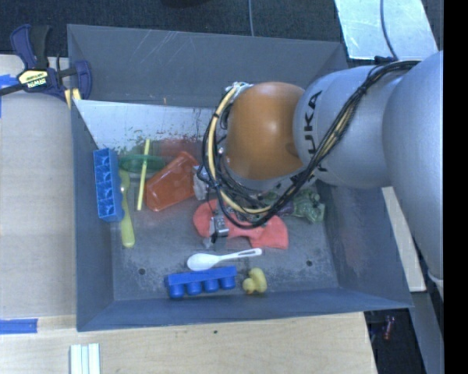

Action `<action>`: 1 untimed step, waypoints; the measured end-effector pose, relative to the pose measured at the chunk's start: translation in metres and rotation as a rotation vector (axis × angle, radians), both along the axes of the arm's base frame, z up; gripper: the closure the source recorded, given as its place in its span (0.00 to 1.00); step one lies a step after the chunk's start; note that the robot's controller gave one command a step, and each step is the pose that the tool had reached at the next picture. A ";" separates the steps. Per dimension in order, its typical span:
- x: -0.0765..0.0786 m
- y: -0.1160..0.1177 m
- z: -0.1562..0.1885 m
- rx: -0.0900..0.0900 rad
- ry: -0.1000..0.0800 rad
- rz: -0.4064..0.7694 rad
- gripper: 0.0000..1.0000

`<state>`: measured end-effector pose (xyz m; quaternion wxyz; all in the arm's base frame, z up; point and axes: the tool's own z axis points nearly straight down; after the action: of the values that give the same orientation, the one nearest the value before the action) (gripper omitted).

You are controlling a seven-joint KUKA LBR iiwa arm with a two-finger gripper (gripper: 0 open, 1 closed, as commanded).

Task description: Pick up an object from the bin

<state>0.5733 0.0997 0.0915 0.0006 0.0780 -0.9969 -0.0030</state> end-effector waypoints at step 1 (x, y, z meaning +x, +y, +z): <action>0.012 -0.021 -0.015 -0.001 -0.011 -0.095 0.00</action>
Offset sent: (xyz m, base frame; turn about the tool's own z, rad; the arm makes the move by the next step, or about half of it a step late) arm 0.0264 -0.0888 -0.0215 -0.2296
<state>0.5855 0.0790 0.0761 -0.0048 0.0305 -0.9995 -0.0019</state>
